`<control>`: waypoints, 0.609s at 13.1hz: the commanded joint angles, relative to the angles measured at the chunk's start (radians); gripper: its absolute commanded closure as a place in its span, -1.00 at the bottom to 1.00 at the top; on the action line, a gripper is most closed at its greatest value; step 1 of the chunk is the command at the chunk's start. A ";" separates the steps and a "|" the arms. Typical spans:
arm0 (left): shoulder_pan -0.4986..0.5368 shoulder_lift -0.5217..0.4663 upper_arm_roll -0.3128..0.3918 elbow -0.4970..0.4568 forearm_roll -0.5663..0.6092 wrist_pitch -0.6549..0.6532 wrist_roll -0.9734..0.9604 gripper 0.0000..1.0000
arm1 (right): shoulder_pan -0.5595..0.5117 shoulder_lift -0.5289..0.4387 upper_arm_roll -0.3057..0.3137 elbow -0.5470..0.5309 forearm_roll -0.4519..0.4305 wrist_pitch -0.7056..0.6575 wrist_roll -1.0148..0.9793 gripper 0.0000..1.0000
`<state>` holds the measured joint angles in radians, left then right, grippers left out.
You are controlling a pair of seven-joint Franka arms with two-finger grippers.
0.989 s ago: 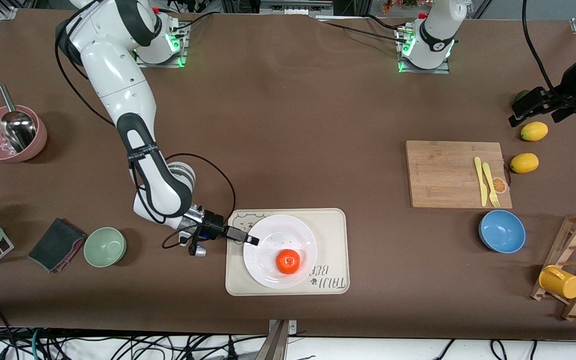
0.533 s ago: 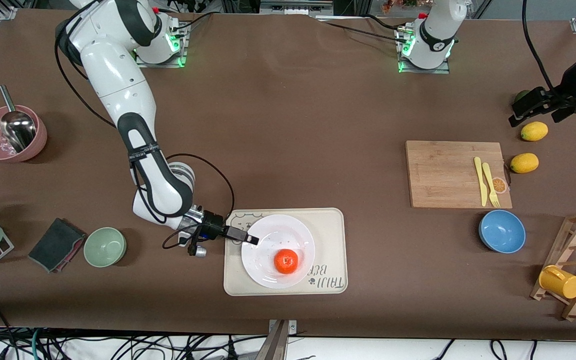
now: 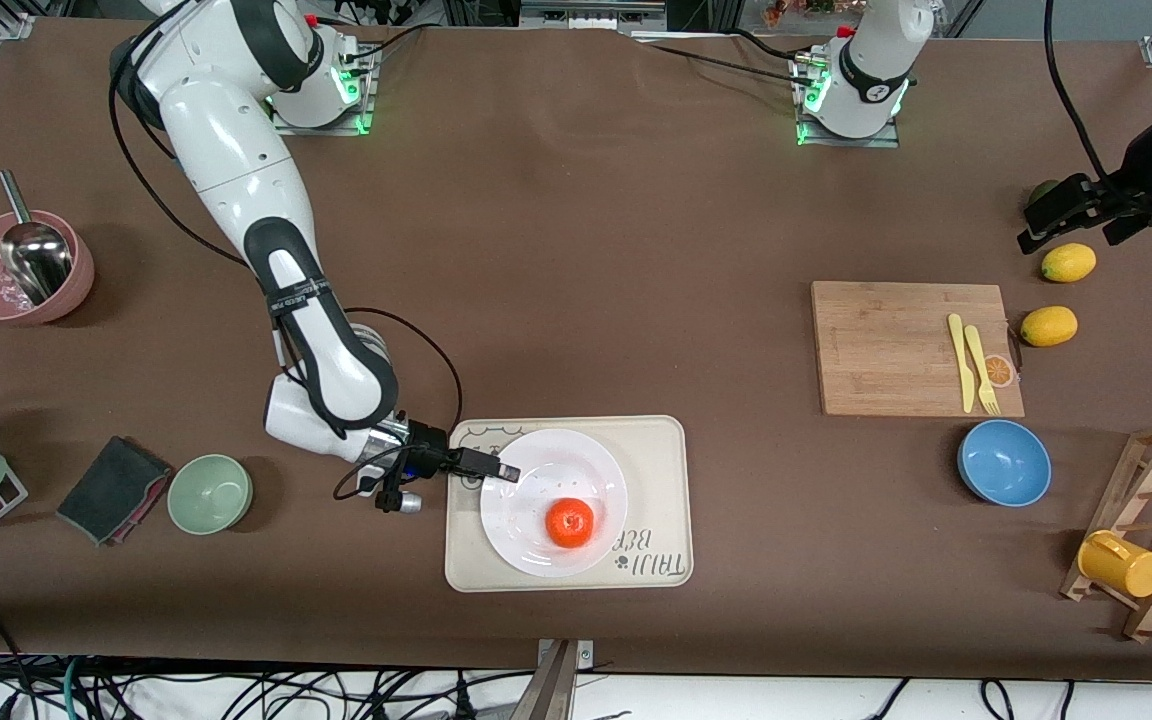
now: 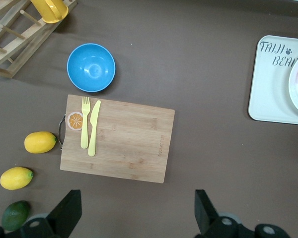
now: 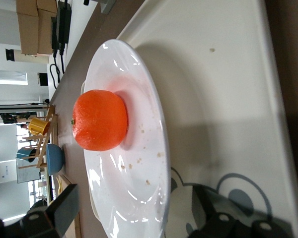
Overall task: Place orange and plate with both arms
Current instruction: 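Adjust the plate on the tray and open the right gripper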
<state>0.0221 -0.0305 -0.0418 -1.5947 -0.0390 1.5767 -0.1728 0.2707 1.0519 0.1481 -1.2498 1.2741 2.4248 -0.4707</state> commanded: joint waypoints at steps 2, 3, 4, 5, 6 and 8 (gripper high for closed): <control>0.004 0.012 -0.001 0.027 -0.002 -0.011 -0.007 -1.00 | 0.007 -0.012 0.001 0.000 -0.085 0.013 0.044 -0.99; 0.004 0.012 -0.001 0.027 -0.002 -0.011 -0.007 -1.00 | 0.013 -0.012 0.001 0.000 -0.107 0.013 0.046 -0.99; 0.004 0.012 -0.001 0.027 -0.002 -0.011 -0.007 -1.00 | 0.018 -0.012 0.001 0.000 -0.130 0.013 0.065 -0.99; 0.004 0.012 -0.001 0.027 -0.002 -0.011 -0.007 -1.00 | 0.022 -0.013 -0.002 0.000 -0.174 0.011 0.095 -0.99; 0.004 0.012 -0.001 0.027 -0.002 -0.011 -0.007 -1.00 | 0.022 -0.019 -0.001 0.001 -0.230 0.010 0.139 -0.99; 0.004 0.012 -0.001 0.027 -0.002 -0.011 -0.007 -1.00 | 0.022 -0.021 0.004 0.001 -0.314 0.004 0.190 -0.99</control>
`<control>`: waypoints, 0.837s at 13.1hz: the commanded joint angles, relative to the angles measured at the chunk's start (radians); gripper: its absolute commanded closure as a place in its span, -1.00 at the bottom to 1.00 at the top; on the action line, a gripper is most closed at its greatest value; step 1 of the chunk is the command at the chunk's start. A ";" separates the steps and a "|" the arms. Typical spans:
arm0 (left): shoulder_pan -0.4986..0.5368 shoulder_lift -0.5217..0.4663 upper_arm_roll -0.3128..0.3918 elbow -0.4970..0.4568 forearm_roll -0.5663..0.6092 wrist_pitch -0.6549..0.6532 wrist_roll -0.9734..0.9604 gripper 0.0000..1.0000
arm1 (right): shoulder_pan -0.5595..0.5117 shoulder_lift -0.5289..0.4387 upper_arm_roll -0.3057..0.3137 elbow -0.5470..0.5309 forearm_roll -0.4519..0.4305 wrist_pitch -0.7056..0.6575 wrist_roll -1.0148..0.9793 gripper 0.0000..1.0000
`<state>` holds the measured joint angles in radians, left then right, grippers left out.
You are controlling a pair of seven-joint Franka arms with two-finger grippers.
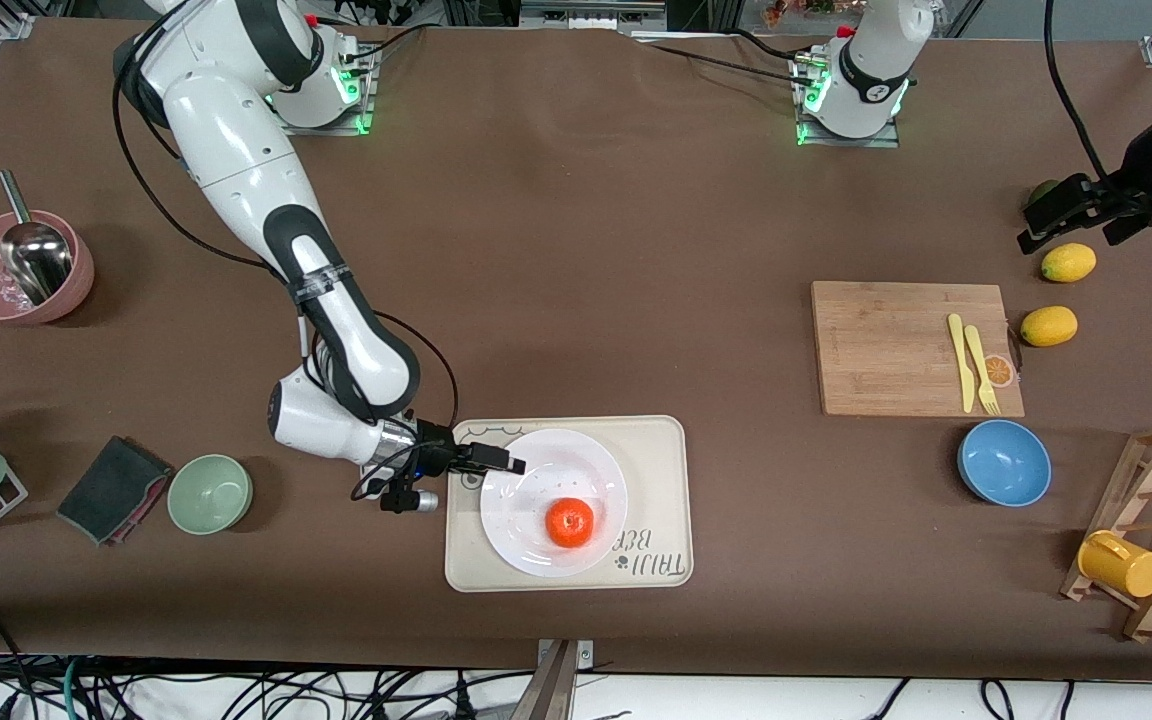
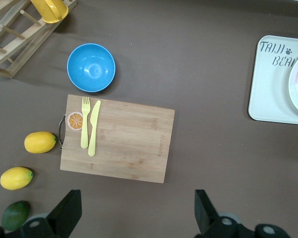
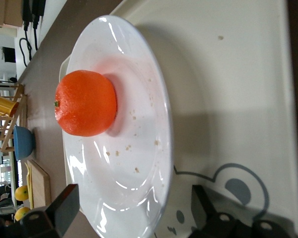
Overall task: Place orange and plate with both arms
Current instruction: 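Adjust the plate on the tray and open the right gripper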
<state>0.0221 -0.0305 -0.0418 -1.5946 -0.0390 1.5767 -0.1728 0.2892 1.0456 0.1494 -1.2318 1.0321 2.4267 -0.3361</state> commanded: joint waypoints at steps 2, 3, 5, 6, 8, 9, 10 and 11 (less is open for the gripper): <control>0.004 0.012 -0.001 0.027 -0.002 -0.011 -0.007 -1.00 | 0.004 -0.019 0.002 -0.017 -0.104 0.000 0.058 -0.99; 0.004 0.012 -0.001 0.027 -0.002 -0.011 -0.007 -1.00 | 0.004 -0.021 0.002 -0.017 -0.136 -0.004 0.061 -0.99; 0.004 0.012 -0.001 0.027 -0.002 -0.011 -0.007 -1.00 | 0.004 -0.024 0.002 -0.017 -0.211 -0.023 0.100 -0.99; 0.004 0.012 -0.001 0.027 -0.002 -0.011 -0.007 -1.00 | 0.004 -0.027 0.002 -0.017 -0.240 -0.031 0.115 -0.99; 0.004 0.012 -0.001 0.027 -0.002 -0.011 -0.007 -1.00 | 0.004 -0.036 0.002 -0.017 -0.283 -0.052 0.118 -0.99; 0.004 0.011 -0.001 0.027 -0.002 -0.011 -0.007 -1.00 | 0.005 -0.036 0.001 -0.017 -0.306 -0.069 0.120 -0.99; 0.004 0.012 -0.001 0.027 -0.002 -0.011 -0.007 -1.00 | 0.005 -0.047 0.001 -0.017 -0.343 -0.083 0.137 -0.99; 0.004 0.012 -0.001 0.027 -0.002 -0.011 -0.007 -1.00 | 0.004 -0.056 0.002 -0.017 -0.392 -0.093 0.161 -0.99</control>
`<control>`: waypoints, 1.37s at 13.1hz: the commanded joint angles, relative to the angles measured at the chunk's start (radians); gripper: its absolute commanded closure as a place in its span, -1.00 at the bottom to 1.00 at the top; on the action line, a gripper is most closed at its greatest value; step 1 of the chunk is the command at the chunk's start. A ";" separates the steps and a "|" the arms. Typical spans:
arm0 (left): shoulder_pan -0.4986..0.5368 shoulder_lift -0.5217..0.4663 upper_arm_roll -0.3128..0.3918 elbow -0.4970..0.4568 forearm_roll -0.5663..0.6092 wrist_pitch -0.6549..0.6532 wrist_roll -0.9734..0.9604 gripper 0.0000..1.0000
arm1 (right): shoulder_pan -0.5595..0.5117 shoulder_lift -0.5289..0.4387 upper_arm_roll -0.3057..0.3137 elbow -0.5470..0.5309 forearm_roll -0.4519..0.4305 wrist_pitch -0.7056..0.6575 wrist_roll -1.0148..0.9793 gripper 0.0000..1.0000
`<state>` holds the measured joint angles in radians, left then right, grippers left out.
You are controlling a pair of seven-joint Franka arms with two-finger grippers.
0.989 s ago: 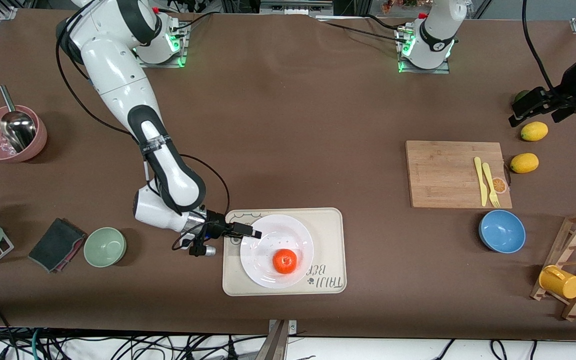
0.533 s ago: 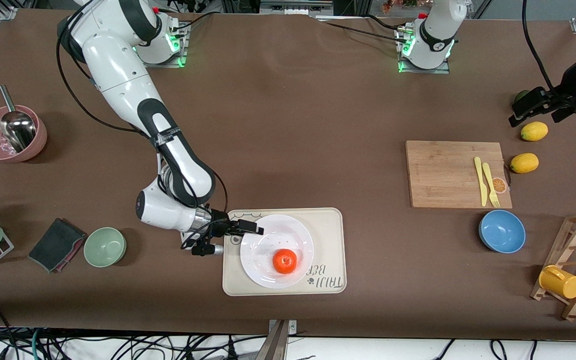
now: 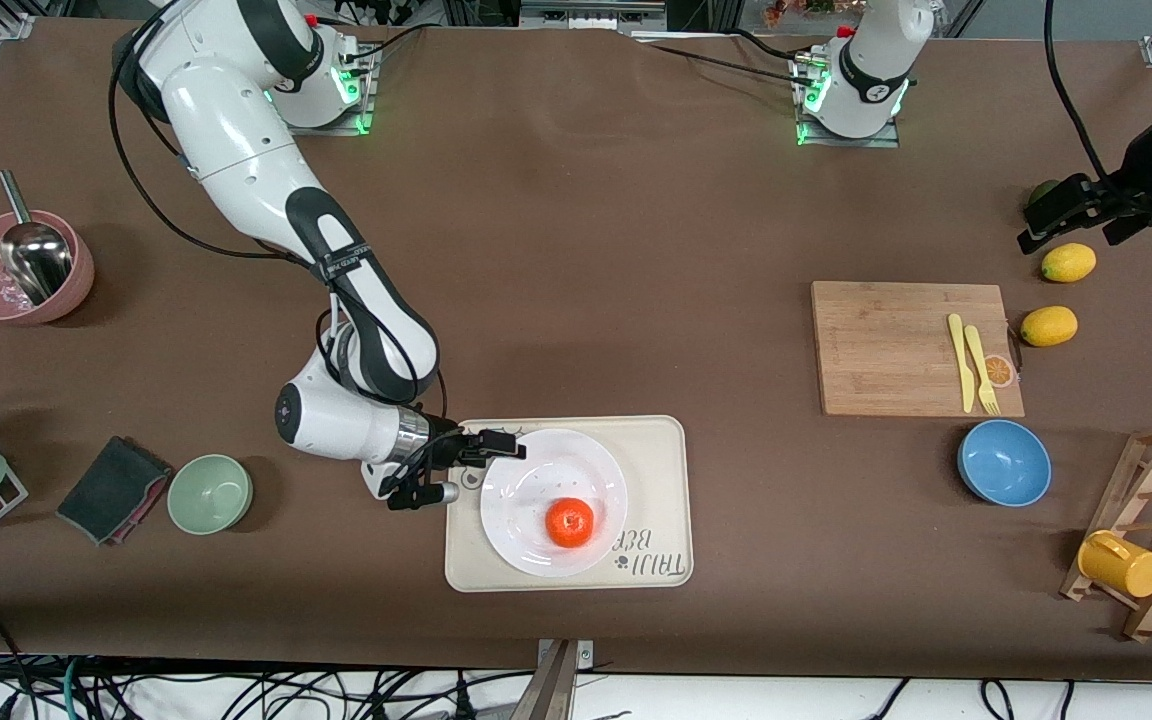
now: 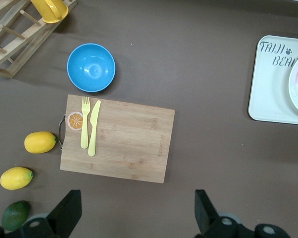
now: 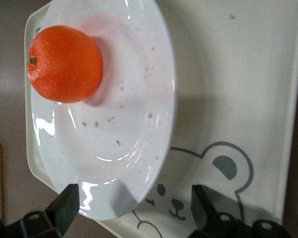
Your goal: Place orange and plate with both arms
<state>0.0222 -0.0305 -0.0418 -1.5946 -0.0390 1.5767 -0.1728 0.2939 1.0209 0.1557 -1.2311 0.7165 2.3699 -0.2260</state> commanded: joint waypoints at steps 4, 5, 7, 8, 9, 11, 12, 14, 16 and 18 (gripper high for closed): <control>0.004 0.012 -0.001 0.027 -0.002 -0.011 -0.007 -1.00 | 0.001 -0.073 -0.005 -0.018 -0.204 -0.125 0.108 -0.99; 0.004 0.012 -0.001 0.027 -0.002 -0.011 -0.007 -1.00 | 0.001 -0.085 -0.008 -0.018 -0.239 -0.165 0.120 -0.99; 0.004 0.012 -0.001 0.027 -0.002 -0.011 -0.007 -1.00 | -0.001 -0.122 -0.010 -0.018 -0.355 -0.242 0.167 -0.99; 0.004 0.012 -0.001 0.027 -0.002 -0.011 -0.007 -1.00 | -0.001 -0.139 -0.011 -0.018 -0.400 -0.280 0.192 -0.99; 0.004 0.012 -0.001 0.027 -0.002 -0.011 -0.007 -1.00 | -0.004 -0.163 -0.013 -0.024 -0.434 -0.302 0.206 -0.99; 0.004 0.012 -0.001 0.027 -0.002 -0.011 -0.007 -1.00 | -0.002 -0.209 -0.069 -0.033 -0.468 -0.389 0.238 -0.99; 0.004 0.012 -0.001 0.027 -0.002 -0.011 -0.007 -1.00 | -0.001 -0.234 -0.097 -0.033 -0.479 -0.438 0.240 -1.00; 0.004 0.012 -0.001 0.027 -0.002 -0.011 -0.007 -1.00 | -0.001 -0.286 -0.169 -0.033 -0.486 -0.544 0.234 -1.00; 0.004 0.012 -0.001 0.027 -0.002 -0.011 -0.007 -1.00 | -0.001 -0.333 -0.250 -0.034 -0.491 -0.659 0.231 -1.00; 0.004 0.012 0.000 0.027 -0.002 -0.011 -0.007 -1.00 | -0.001 -0.384 -0.310 -0.037 -0.529 -0.740 0.228 -1.00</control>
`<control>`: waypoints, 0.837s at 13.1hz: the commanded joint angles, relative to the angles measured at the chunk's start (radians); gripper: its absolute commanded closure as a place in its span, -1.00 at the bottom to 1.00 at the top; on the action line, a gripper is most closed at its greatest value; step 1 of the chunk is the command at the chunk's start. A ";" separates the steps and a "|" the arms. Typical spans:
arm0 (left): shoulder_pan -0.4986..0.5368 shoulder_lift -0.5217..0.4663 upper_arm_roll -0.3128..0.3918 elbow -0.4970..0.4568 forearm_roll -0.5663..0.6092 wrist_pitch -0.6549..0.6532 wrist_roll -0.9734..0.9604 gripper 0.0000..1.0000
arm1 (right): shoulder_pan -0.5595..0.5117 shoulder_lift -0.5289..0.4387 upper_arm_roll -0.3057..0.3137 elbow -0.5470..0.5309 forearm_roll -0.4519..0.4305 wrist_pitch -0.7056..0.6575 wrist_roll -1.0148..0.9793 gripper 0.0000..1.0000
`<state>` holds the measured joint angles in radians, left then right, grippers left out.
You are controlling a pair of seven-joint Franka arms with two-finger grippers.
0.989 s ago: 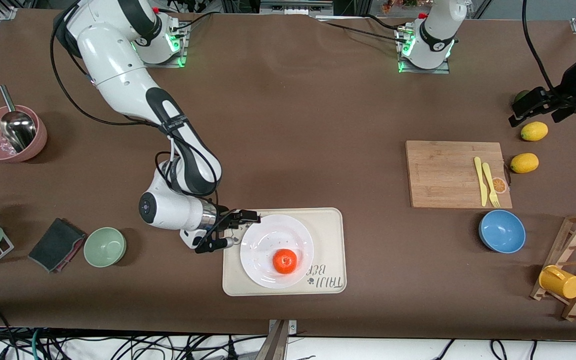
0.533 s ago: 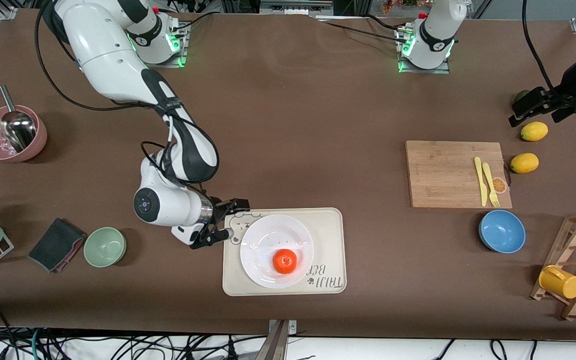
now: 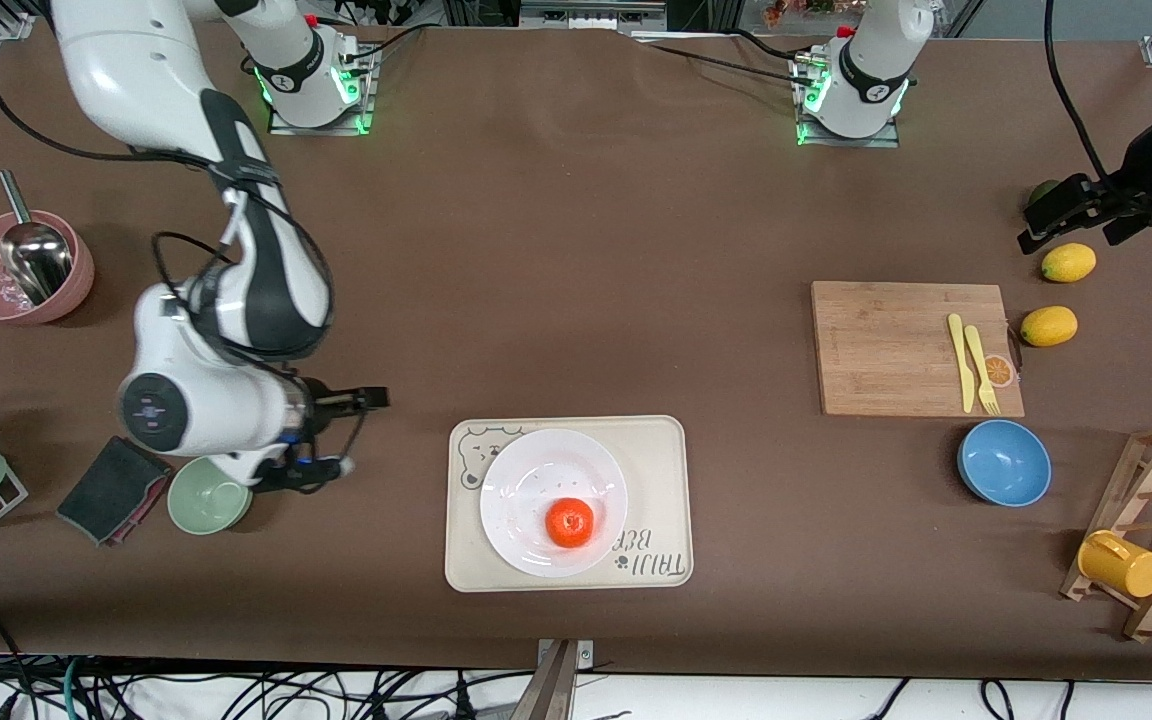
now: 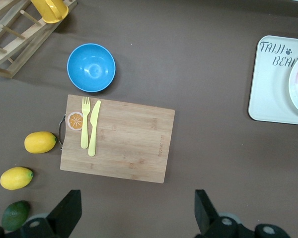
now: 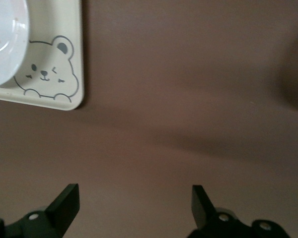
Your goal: Place orange and plate with both arms
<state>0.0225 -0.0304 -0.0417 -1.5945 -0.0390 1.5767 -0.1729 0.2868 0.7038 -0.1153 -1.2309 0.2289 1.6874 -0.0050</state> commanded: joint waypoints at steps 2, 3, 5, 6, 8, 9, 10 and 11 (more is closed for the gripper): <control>0.004 0.012 -0.001 0.027 -0.002 -0.011 -0.007 -1.00 | 0.006 -0.124 -0.067 -0.067 -0.085 -0.090 0.007 -1.00; 0.004 0.012 -0.001 0.027 -0.002 -0.011 -0.007 -1.00 | 0.005 -0.147 -0.081 -0.074 -0.089 -0.106 0.004 -1.00; 0.004 0.012 0.000 0.027 -0.002 -0.011 -0.007 -1.00 | 0.005 -0.188 -0.102 -0.076 -0.092 -0.165 0.003 -1.00; 0.004 0.012 -0.001 0.027 -0.002 -0.011 -0.007 -1.00 | 0.012 -0.213 -0.113 -0.081 -0.098 -0.179 0.003 -1.00; 0.004 0.012 -0.001 0.027 -0.002 -0.011 -0.007 -1.00 | 0.012 -0.268 -0.110 -0.085 -0.114 -0.201 0.025 -1.00; 0.004 0.012 0.000 0.027 -0.002 -0.011 -0.007 -1.00 | 0.009 -0.309 -0.107 -0.113 -0.134 -0.207 0.025 -1.00; 0.004 0.012 -0.001 0.027 -0.002 -0.011 -0.007 -1.00 | 0.002 -0.376 -0.106 -0.177 -0.158 -0.203 0.026 -1.00; 0.004 0.012 -0.001 0.027 -0.002 -0.011 -0.007 -1.00 | -0.006 -0.445 -0.093 -0.241 -0.186 -0.196 0.025 -1.00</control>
<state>0.0228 -0.0303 -0.0417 -1.5943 -0.0390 1.5767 -0.1729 0.2842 0.4131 -0.2218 -1.3098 0.0896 1.4748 0.0053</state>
